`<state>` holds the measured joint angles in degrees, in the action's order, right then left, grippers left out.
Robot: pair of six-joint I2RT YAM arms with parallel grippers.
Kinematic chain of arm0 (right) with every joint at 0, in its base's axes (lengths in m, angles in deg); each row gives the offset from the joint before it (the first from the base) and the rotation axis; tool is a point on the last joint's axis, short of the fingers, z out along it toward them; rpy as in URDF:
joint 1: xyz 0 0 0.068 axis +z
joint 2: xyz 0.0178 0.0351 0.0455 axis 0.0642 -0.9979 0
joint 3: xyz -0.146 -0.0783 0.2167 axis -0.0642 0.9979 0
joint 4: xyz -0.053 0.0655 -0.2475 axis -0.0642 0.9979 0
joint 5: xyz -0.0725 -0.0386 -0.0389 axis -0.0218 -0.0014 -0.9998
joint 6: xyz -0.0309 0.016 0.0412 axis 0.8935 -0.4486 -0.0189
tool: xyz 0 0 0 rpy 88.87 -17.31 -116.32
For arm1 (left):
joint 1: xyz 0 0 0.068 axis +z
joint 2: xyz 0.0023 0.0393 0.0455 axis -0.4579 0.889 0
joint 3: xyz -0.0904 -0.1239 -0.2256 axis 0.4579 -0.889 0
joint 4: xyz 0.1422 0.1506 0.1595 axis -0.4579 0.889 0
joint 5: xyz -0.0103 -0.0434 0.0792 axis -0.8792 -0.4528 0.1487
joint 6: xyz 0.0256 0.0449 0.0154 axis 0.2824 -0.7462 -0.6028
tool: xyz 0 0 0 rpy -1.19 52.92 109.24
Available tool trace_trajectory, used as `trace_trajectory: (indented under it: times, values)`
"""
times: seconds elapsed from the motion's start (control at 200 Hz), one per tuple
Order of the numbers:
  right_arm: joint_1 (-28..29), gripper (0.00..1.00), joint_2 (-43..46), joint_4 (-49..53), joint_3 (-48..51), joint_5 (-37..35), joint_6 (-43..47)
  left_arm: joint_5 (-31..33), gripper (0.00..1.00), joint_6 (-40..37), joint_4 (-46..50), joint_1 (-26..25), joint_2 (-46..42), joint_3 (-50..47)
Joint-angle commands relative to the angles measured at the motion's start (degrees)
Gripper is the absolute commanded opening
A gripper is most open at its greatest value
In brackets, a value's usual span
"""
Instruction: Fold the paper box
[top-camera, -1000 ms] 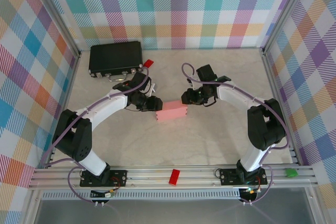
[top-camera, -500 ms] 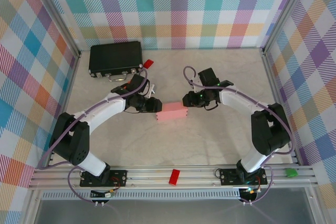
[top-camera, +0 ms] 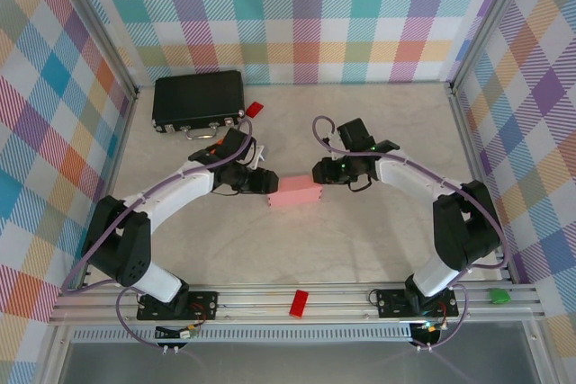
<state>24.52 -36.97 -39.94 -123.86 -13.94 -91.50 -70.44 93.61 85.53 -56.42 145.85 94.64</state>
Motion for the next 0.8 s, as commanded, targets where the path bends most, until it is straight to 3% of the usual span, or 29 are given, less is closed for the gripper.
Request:
trace_trajectory:
  times: [0.0,0.185,0.375,0.525,0.6,0.645,0.795]
  values:
    - [0.3,0.34,-0.2,5.0,-2.5,-4.6,-0.6,3.1,0.54,-3.4,3.1,-0.6,-2.0,4.4]
    - [-0.2,0.40,0.0,6.1,-5.5,-5.7,-0.8,4.8,0.59,-8.0,6.0,-0.6,-1.0,9.3]
    - [-0.8,0.44,2.4,6.4,-6.2,-7.5,-0.6,4.5,0.72,-15.7,5.2,-1.2,0.0,12.5]
    - [-2.8,0.45,4.8,7.0,-4.7,-8.9,-0.2,0.1,0.74,-29.7,1.8,-2.6,0.2,11.2]
    - [-4.0,0.47,6.1,7.3,-3.6,-8.9,0.2,-2.5,0.81,-38.3,2.8,-3.8,0.6,11.2]
    - [-4.6,0.47,6.8,7.6,-2.9,-8.9,0.5,-2.1,0.85,-42.6,3.8,-4.7,1.3,11.4]
    - [-6.1,0.48,9.1,7.9,-0.3,-9.1,1.0,1.4,0.88,-54.1,8.2,-7.2,5.5,13.3]
